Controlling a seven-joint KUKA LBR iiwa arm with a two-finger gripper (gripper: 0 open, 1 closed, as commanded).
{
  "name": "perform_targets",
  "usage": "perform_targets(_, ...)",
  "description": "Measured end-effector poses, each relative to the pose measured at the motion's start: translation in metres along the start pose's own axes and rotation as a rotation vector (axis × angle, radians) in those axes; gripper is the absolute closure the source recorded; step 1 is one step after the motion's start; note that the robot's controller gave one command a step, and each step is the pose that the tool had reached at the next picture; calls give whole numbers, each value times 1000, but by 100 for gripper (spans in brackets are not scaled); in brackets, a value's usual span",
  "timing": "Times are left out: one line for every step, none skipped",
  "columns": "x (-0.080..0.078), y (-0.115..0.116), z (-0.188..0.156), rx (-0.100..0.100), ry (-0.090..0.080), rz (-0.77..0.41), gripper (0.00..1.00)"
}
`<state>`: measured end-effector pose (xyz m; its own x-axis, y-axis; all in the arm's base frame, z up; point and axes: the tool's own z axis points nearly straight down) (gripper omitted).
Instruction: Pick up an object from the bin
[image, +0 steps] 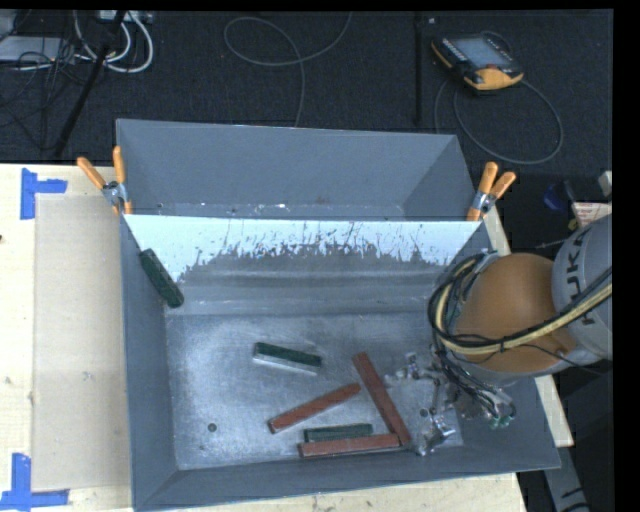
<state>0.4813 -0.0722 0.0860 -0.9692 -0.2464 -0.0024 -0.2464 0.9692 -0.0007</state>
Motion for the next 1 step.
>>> perform_targets(-18, 17, -9, -2, 3, -67, 0)
